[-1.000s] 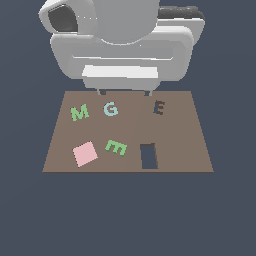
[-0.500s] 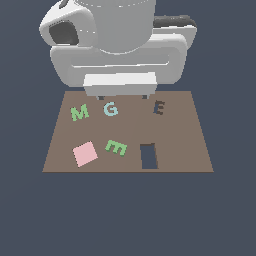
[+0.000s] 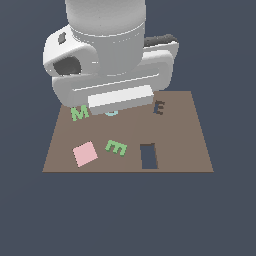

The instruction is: Insert a designated object into the corresponding slot on a board.

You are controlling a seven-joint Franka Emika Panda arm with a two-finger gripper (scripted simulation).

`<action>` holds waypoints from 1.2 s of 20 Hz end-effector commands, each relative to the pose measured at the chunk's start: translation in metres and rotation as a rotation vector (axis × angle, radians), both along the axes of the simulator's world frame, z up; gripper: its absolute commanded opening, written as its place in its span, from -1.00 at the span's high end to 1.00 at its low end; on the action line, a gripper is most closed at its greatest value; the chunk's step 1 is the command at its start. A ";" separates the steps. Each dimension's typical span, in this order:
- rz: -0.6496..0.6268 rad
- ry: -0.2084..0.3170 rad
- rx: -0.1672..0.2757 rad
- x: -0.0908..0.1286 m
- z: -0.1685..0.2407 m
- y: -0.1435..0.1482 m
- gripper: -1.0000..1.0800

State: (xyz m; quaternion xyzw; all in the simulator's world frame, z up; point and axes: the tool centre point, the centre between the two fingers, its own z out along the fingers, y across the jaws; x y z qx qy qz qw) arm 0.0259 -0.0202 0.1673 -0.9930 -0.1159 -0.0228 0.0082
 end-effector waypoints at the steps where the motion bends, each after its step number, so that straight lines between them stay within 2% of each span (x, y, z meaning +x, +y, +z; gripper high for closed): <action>1: 0.074 0.002 -0.002 0.003 -0.009 -0.003 -0.92; 15: 0.594 0.017 -0.022 0.032 -0.070 -0.016 -0.92; 24: 0.846 0.024 -0.034 0.048 -0.100 -0.017 -0.92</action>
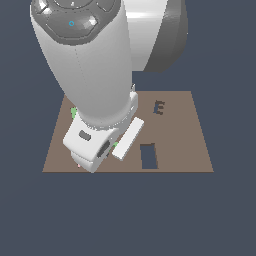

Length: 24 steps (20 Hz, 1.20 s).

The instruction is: Insert a designated object into the corresponding slot on a board.

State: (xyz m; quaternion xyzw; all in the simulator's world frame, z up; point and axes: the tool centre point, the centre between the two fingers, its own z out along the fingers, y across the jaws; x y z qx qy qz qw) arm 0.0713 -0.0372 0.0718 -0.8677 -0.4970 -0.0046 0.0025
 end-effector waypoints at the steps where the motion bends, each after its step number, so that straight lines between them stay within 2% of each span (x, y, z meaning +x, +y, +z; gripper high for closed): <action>1: 0.059 0.001 -0.003 0.004 -0.007 0.000 -0.92; 10: 0.179 0.004 -0.009 0.011 -0.020 0.002 -0.92; 24: 0.191 0.005 -0.009 0.012 -0.041 0.002 -0.92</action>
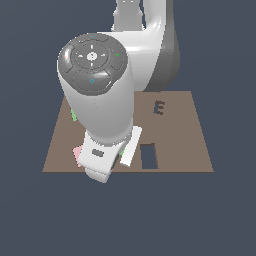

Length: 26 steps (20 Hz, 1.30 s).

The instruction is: Insert a designated object into the corresponding slot on a board.

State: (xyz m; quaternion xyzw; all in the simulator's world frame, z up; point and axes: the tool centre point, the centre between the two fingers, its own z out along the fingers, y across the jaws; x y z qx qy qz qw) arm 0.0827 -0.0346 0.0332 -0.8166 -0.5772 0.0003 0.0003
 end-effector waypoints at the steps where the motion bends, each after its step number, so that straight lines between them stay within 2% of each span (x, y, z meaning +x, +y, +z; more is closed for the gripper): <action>1: 0.001 -0.001 0.000 0.000 -0.003 0.000 -0.92; 2: 0.001 -0.001 0.000 0.000 -0.003 0.000 1.00; 17: 0.017 -0.001 0.000 0.000 -0.003 0.002 1.00; 26: 0.169 -0.001 0.000 -0.001 -0.002 0.024 1.00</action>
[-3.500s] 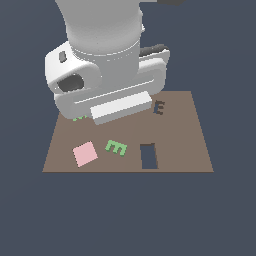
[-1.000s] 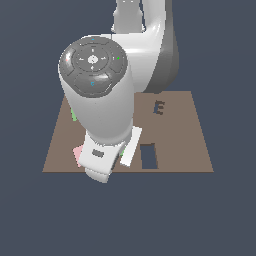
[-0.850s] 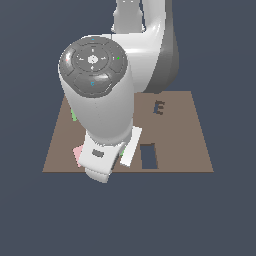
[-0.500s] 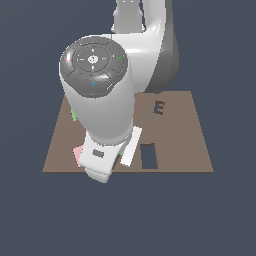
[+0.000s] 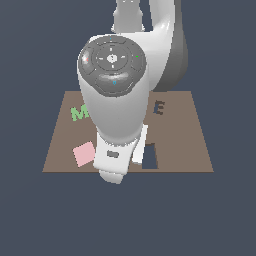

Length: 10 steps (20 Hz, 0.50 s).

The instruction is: Insert a designated object into the corresponding slot on a board.

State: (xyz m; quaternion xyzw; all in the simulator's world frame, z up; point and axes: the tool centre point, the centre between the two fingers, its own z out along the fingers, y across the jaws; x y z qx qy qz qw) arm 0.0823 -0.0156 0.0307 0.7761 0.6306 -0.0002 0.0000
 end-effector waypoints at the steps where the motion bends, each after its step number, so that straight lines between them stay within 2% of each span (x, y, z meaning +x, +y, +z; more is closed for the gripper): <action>1: 0.062 0.000 0.000 -0.001 0.001 0.009 1.00; 10: 0.394 -0.001 0.000 -0.016 0.003 0.055 1.00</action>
